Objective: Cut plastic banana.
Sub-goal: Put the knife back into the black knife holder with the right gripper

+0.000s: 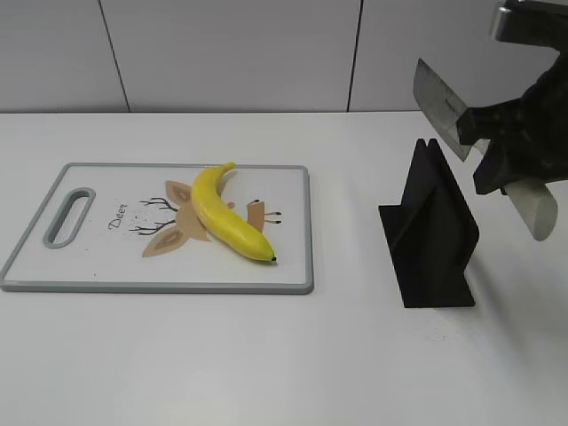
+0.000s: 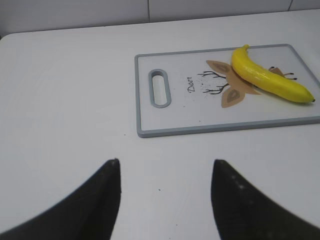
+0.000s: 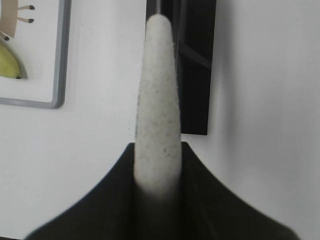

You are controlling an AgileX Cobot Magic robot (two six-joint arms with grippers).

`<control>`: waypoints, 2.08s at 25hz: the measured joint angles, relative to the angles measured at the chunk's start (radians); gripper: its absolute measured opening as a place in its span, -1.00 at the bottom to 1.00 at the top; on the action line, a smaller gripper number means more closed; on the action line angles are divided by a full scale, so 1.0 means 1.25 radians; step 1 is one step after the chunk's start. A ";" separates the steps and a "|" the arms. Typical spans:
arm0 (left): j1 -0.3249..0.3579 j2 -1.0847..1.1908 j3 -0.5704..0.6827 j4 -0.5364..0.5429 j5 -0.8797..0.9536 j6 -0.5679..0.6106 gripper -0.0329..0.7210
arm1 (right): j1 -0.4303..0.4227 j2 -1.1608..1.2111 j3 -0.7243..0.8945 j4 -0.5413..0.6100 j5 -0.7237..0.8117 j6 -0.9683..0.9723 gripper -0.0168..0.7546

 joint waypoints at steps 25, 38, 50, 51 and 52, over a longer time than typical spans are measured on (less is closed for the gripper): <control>0.000 0.000 0.000 0.000 -0.002 0.000 0.54 | 0.000 0.103 0.016 0.037 -0.001 -0.032 -0.08; 0.000 0.000 0.000 0.003 -0.002 0.000 0.54 | 0.000 -0.009 0.028 0.096 0.065 -0.150 0.67; 0.000 0.000 0.000 0.003 -0.002 0.001 0.54 | 0.000 -0.529 0.329 0.117 0.034 -0.334 0.50; 0.000 0.000 0.000 0.003 -0.003 0.001 0.54 | 0.000 -0.578 0.355 0.117 0.025 -0.345 0.50; 0.000 0.000 0.000 0.003 -0.003 0.001 0.54 | 0.000 -0.629 0.375 0.117 0.018 -0.353 0.50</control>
